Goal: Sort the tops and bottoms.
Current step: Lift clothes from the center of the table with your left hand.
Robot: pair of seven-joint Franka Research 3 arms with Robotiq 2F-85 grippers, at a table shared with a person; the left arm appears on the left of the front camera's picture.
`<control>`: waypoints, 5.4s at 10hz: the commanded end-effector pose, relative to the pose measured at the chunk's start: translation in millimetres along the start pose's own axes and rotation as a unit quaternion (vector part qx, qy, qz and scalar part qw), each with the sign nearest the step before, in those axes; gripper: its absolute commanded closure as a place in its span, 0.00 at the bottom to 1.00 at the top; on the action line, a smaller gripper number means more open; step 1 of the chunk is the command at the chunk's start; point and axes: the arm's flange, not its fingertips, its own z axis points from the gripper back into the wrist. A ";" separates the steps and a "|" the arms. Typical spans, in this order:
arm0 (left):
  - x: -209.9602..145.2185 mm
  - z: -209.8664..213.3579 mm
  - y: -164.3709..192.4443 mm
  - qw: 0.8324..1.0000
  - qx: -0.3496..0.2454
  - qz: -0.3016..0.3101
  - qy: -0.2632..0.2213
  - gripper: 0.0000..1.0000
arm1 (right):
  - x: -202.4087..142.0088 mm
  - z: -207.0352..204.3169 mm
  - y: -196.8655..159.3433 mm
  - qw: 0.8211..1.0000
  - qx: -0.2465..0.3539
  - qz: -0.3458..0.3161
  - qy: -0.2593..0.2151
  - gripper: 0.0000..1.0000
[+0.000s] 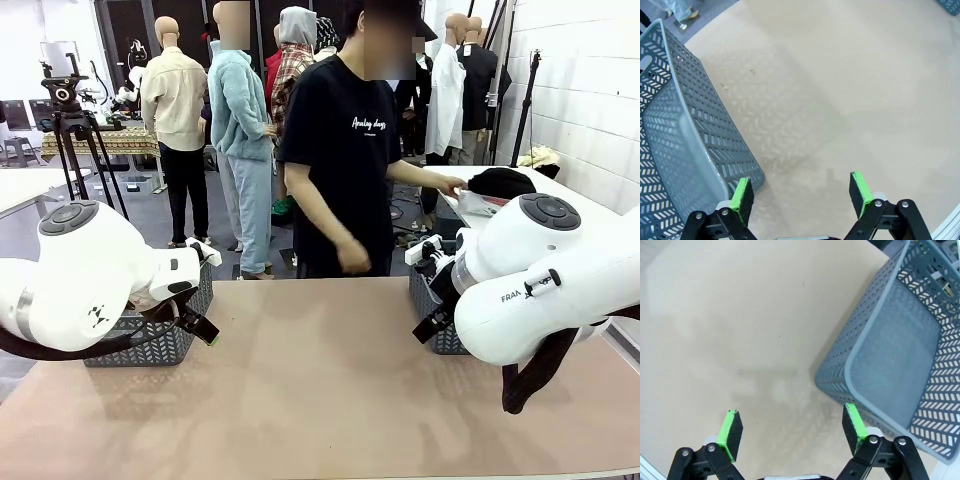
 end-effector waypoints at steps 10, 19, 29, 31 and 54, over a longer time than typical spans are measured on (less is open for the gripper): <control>-0.4 0.0 1.1 1.000 0.000 0.001 0.000 0.00 | -0.1 0.0 -0.2 1.000 0.000 -0.001 0.000 0.00; 13.3 27.7 20.5 1.000 0.004 0.009 -0.006 0.00 | 7.9 46.2 -7.6 0.999 -0.015 -0.006 -0.039 0.00; 28.1 151.4 111.4 0.993 0.001 0.020 -0.114 0.00 | 16.1 140.5 -59.5 0.993 -0.041 -0.049 -0.102 0.00; 22.1 182.6 83.5 0.990 -0.029 -0.007 -0.141 0.00 | 11.4 170.1 -88.4 0.986 -0.019 -0.083 -0.145 0.00; 18.4 208.1 60.5 0.991 -0.031 -0.039 -0.122 0.00 | 3.8 187.7 -106.1 0.984 0.008 -0.102 -0.146 0.00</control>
